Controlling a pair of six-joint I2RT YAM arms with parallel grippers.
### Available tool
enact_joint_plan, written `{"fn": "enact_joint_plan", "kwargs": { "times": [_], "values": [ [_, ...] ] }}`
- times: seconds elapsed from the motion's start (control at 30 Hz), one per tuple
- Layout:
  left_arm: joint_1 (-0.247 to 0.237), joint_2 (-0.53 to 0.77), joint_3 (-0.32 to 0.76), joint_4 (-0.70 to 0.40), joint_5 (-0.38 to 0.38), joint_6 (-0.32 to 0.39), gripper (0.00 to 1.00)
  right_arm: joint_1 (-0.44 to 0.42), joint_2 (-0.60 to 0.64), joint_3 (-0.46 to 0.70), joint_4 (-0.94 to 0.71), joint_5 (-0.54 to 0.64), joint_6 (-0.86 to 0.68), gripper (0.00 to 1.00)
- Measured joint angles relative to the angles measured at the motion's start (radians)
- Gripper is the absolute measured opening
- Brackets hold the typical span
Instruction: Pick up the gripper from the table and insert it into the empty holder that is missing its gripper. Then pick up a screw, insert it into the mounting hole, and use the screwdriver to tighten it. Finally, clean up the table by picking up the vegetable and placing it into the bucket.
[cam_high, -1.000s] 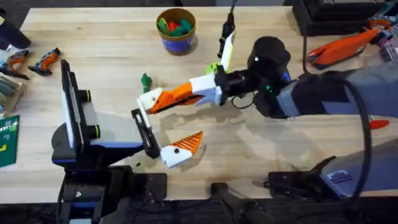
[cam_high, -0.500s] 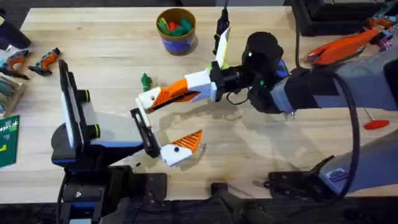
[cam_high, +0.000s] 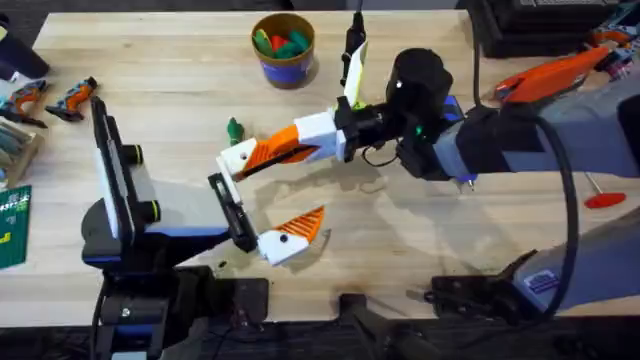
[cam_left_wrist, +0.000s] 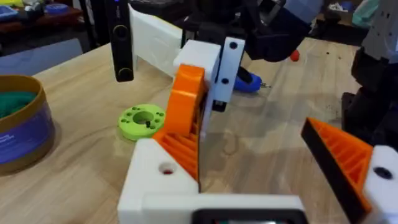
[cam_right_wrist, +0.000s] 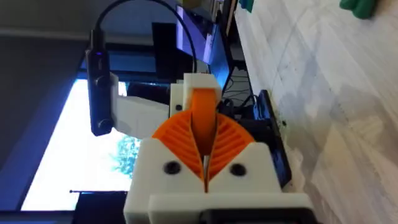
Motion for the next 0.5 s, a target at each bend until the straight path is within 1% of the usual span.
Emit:
{"fn": "enact_joint_plan", "kwargs": {
  "times": [0.07, 0.1, 0.23, 0.27, 0.33, 0.5],
  "values": [
    [0.0, 0.0, 0.0, 0.0, 0.0, 0.0, 0.985, 0.0, 0.0, 0.001, -0.002, -0.001, 0.0, 0.019],
    [0.0, 0.0, 0.0, 0.0, -0.001, 0.0, 0.985, 0.0, 0.0, 0.002, -0.003, -0.001, 0.002, 0.092],
    [-0.006, 0.0, 0.0, -0.004, 0.028, -0.002, 0.985, 0.01, 0.0, 0.018, 0.009, 0.013, -0.002, 0.659],
    [-0.006, 0.0, 0.0, -0.004, 0.031, -0.002, 0.985, 0.013, 0.0, 0.021, 0.012, 0.015, -0.004, 0.718],
    [-0.006, 0.0, 0.0, -0.005, 0.033, -0.003, 0.985, 0.013, 0.0, 0.024, 0.012, 0.017, -0.004, 0.74],
    [-0.006, 0.0, 0.0, -0.006, 0.039, -0.004, 0.985, 0.001, 0.0, 0.024, 0.011, 0.017, -0.008, 0.744]
  ]
}}
